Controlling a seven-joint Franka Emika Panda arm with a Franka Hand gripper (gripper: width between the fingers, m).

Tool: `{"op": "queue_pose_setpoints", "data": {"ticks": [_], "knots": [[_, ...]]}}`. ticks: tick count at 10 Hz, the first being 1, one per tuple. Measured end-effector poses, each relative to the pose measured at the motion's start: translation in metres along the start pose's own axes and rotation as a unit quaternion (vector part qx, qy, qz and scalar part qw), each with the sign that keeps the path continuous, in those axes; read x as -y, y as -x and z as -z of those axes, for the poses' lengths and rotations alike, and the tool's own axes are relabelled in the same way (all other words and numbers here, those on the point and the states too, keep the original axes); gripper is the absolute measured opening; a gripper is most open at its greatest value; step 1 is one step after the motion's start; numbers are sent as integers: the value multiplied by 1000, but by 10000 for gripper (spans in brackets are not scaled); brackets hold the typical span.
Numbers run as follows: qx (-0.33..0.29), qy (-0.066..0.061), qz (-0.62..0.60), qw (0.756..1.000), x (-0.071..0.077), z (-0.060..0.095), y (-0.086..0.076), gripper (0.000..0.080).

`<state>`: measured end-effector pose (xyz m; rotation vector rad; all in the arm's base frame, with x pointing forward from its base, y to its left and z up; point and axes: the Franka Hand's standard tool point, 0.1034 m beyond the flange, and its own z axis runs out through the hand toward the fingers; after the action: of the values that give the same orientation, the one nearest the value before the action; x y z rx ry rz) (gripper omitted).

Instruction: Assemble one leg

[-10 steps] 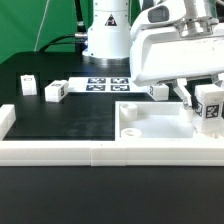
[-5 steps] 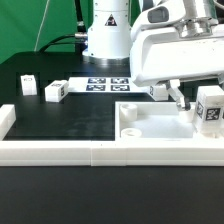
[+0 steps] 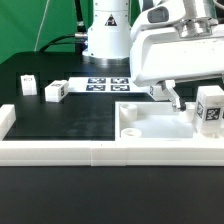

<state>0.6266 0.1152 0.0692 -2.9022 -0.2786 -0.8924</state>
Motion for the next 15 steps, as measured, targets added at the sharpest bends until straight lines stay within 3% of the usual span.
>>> {"op": "queue_pose_setpoints", "data": {"ticks": [4, 6, 8, 10, 12, 15], "knots": [[20, -2, -3, 1000, -6, 13, -15, 649], [31, -5, -3, 999, -4, 11, -10, 649], [136, -29, -16, 990, 7, 11, -6, 649], [206, -30, -44, 977, 7, 3, -13, 649], [299, -44, -49, 952, 7, 1, -20, 649], [294, -45, -46, 954, 3, -4, -27, 649]]}}
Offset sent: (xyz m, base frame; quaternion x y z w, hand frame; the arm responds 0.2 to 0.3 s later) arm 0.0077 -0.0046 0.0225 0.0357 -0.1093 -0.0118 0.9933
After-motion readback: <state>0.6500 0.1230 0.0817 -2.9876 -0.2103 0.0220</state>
